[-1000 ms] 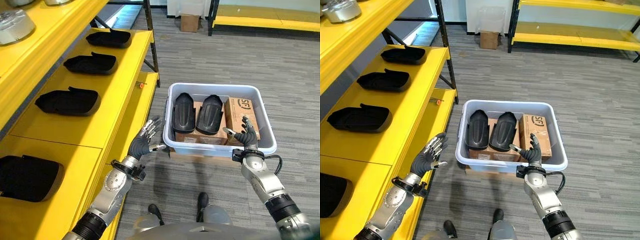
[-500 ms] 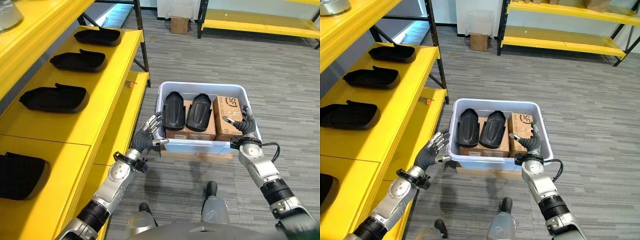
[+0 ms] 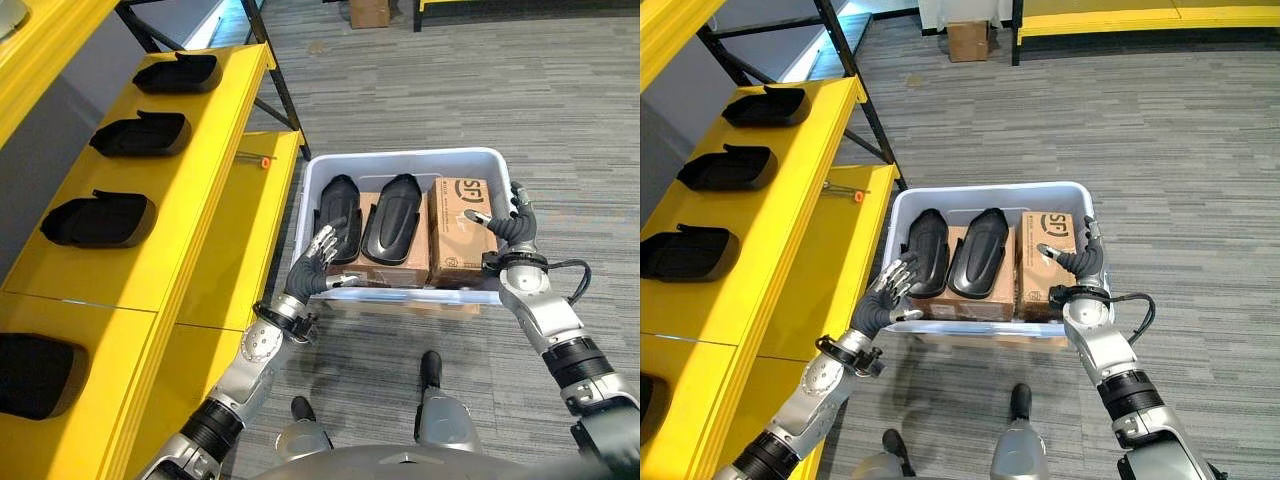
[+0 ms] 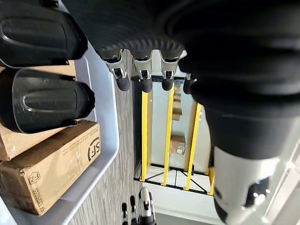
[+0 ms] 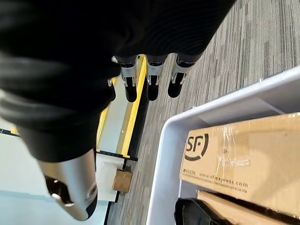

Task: Move parts from the plastic box to the shelf.

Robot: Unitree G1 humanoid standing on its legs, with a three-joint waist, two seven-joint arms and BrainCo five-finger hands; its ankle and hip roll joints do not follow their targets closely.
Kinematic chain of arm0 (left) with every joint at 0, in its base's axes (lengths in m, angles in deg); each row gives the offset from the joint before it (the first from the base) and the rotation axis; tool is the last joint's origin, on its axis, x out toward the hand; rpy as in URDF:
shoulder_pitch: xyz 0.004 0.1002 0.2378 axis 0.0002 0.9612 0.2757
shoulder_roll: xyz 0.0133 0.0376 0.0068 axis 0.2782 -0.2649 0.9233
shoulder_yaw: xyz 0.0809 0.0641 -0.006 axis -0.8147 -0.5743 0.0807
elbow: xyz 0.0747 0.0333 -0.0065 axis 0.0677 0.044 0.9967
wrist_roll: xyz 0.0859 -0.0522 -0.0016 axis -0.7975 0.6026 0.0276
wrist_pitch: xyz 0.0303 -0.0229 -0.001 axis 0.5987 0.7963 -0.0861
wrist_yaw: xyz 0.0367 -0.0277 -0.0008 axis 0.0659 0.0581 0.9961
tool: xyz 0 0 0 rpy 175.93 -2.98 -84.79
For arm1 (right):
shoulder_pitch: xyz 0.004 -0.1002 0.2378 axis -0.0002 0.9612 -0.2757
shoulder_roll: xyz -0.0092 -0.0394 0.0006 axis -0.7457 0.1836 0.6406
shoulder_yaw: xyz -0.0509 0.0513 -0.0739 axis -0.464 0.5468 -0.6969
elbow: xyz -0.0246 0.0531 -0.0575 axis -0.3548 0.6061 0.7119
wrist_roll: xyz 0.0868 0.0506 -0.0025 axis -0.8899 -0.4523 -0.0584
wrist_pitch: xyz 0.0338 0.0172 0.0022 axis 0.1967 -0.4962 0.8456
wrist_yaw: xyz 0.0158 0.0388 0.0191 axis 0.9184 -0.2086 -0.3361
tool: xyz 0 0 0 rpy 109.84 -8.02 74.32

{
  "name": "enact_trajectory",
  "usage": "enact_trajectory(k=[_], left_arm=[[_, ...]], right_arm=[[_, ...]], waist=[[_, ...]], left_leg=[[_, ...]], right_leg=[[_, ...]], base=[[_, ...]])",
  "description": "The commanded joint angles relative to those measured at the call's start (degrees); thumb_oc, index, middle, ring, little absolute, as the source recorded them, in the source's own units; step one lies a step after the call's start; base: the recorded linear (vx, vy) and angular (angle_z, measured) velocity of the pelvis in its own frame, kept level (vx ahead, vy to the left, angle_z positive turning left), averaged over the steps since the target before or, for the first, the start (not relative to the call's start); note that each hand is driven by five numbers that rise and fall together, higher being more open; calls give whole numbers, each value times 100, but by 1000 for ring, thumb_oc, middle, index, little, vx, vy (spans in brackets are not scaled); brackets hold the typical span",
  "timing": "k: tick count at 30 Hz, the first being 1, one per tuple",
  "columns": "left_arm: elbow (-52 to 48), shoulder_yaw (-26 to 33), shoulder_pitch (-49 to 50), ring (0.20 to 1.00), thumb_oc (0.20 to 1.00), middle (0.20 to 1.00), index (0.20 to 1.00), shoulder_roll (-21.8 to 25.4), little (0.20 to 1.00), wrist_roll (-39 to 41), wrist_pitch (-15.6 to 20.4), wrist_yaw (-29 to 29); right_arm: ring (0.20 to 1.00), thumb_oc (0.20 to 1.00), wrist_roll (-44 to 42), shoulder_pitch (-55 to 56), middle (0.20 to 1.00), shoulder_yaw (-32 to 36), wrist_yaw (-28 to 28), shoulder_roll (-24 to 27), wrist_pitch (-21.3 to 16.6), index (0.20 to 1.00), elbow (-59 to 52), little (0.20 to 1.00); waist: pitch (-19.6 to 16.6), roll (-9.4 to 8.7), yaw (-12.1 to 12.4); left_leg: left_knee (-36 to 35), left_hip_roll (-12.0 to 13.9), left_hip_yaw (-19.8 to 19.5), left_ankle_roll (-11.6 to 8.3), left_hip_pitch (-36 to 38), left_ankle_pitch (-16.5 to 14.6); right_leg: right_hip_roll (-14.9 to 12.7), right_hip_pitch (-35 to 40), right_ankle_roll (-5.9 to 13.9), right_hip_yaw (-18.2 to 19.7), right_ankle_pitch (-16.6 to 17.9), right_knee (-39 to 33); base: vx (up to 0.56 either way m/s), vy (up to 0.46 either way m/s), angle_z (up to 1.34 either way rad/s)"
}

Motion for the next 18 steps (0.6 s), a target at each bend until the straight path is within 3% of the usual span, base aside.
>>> enact_trajectory(k=[1,4,8,10,12,13,14,18], left_arm=[[-471,-16,-50,1000,1000,1000,1000,280,1000,-118,486,-79],[-427,58,-183,1000,1000,1000,1000,337,1000,-276,398,-559],[-454,258,-195,1000,1000,1000,1000,320,1000,19,379,-406],[-327,352,-156,1000,1000,1000,1000,196,1000,103,429,-334],[-293,354,-114,1000,1000,1000,1000,125,1000,113,414,-238],[-303,343,-102,1000,1000,1000,1000,90,1000,121,345,-127],[-231,298,-134,1000,1000,1000,1000,140,1000,118,331,46],[-222,206,-207,1000,1000,1000,1000,226,1000,185,303,-130]], right_arm=[[1000,1000,135,-340,1000,39,79,-134,-164,1000,-358,1000],[1000,1000,255,-229,1000,-22,399,-115,-52,1000,-476,1000],[1000,1000,283,129,1000,-51,373,-174,-172,1000,-713,1000],[1000,1000,280,154,1000,-117,278,-258,-250,1000,-638,1000],[1000,1000,273,185,1000,-158,269,-270,-203,1000,-685,1000],[1000,1000,249,195,1000,-216,231,-268,-167,1000,-726,1000],[1000,1000,7,92,1000,-236,232,-220,-84,1000,-658,1000],[1000,1000,23,154,1000,-189,211,-297,-168,1000,-595,1000]], waist=[[75,-331,-81],[95,-235,-166],[145,-186,-224],[227,-172,-228],[227,-164,-252],[252,-166,-228],[248,-191,-241],[432,-220,-189]], left_leg=[[574,-280,60,-303,4,-1058],[787,-314,21,-279,1,-1105],[1534,-231,59,-360,-236,-850],[1227,-161,-90,-394,-350,-629],[772,83,-145,-549,-403,-97],[636,247,-256,-506,-574,144],[489,137,-167,-426,-405,-254],[598,-258,-235,-240,-390,-897]], right_leg=[[-142,-233,-180,4,-1009,1239],[-138,-367,-290,50,-1285,1644],[-36,-417,-499,-49,-1477,1796],[-10,-484,-487,63,-1537,1949],[-46,-480,-454,112,-1540,1948],[-83,-507,-484,152,-1450,1936],[-220,-571,-421,140,-1501,2090],[-294,-598,-259,278,-1339,2099]], base=[[142,-114,7],[134,-138,16],[95,-94,15],[183,162,25],[152,285,-8],[208,429,-6],[219,445,-2],[179,218,-42]])
